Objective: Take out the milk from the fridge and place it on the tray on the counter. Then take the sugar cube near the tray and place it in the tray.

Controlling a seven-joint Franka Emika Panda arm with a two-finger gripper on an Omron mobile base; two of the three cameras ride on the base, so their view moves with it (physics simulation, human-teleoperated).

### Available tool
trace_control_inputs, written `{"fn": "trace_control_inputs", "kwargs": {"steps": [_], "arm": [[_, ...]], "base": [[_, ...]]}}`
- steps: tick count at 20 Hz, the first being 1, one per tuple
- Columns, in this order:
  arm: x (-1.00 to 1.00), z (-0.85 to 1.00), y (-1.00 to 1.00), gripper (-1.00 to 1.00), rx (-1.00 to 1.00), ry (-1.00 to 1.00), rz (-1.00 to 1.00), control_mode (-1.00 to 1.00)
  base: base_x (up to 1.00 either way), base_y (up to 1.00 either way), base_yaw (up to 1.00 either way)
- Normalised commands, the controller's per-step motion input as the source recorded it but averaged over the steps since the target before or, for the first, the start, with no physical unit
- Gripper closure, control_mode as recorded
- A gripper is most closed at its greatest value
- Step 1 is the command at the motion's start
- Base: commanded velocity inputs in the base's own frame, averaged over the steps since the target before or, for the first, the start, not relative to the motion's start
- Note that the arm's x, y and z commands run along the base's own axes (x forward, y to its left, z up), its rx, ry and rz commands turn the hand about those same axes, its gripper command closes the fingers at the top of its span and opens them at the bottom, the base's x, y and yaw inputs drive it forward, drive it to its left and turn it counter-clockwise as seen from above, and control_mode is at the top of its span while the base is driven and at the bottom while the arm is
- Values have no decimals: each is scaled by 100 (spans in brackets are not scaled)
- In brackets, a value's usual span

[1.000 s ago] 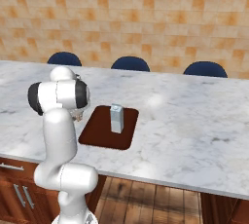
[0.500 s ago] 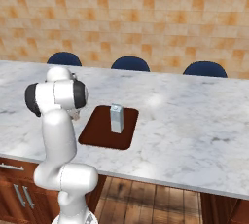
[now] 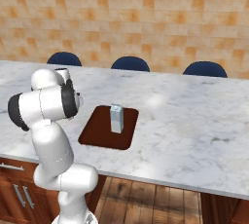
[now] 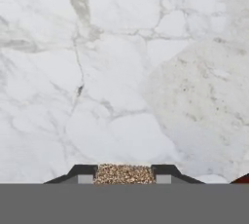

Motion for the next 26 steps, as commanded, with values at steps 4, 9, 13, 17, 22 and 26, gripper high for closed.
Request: {"fn": "trace_control_inputs", "kwargs": {"steps": [4, 9, 13, 17, 22, 26], "arm": [[-79, 26, -24, 100, -2, -4, -21, -100], [-80, 12, -42, 100, 6, -4, -38, -100], [-30, 0, -57, 100, 1, 0, -26, -100], [-1, 1, -46, 100, 0, -1, -21, -100], [0, 1, -44, 100, 0, 0, -28, -100], [0, 0, -44, 100, 0, 0, -28, -100]], "base": [[0, 0, 0], [0, 0, 0], [0, 0, 0], [0, 0, 0], [0, 0, 0], [0, 0, 0]]}}
